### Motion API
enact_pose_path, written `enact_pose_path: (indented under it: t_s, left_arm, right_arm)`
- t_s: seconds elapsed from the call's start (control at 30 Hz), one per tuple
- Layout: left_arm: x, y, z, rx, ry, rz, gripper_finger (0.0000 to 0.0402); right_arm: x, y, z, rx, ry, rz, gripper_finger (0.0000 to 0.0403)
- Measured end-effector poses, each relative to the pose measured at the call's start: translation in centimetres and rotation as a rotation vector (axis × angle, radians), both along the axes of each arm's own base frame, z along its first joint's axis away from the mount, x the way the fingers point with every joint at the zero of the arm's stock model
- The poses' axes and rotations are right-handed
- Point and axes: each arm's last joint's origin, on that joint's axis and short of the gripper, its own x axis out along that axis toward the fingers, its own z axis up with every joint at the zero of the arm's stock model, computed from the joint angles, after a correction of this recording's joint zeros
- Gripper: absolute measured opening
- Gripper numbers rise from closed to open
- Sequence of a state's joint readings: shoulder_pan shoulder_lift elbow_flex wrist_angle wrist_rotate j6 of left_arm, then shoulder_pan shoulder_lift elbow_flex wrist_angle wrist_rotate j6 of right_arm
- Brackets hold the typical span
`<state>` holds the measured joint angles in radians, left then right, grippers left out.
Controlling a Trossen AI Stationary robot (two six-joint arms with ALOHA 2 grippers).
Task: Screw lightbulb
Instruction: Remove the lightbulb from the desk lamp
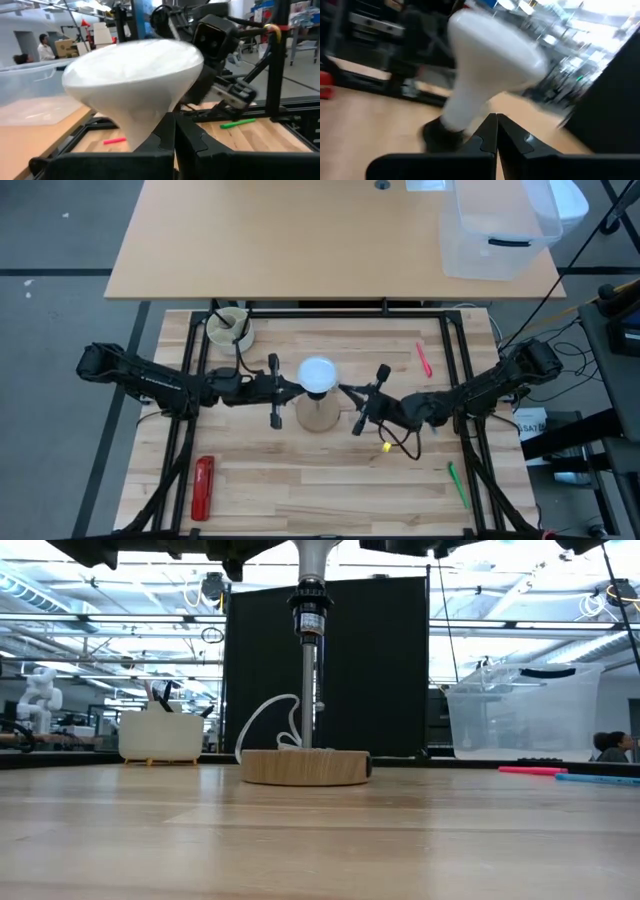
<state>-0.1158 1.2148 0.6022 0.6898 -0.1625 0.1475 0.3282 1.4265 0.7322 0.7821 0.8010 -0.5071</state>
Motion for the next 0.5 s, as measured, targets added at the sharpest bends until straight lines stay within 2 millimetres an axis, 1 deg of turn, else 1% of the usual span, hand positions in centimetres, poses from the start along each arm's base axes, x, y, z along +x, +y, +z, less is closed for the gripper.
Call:
enact_pose_path:
  t_s: [0.13,0.23,0.33,0.43,0.5]
  left_arm:
    - [0.0,0.0,0.0,0.001,0.003,0.011,0.0]
    - [0.0,0.0,0.0,0.001,0.003,0.011,0.0]
    - [0.0,0.1,0.0,0.001,0.002,0.012,0.0]
    - [0.0,0.1,0.0,0.002,0.002,0.012,0.0]
    - [0.0,0.1,0.0,0.002,0.001,0.012,0.0]
  right_arm:
    - [0.1,-0.1,-0.9,0.198,-0.024,0.009,0.0008]
    - [0.3,-0.1,-1.2,0.265,-0.046,0.015,0.0039]
    - [0.7,-0.2,-1.3,0.341,-0.086,0.085,0.0091]
    - [1.2,-0.7,-1.6,0.412,-0.126,0.115,0.016]
    - [1.6,-1.0,-1.9,0.438,-0.145,0.104,0.0206]
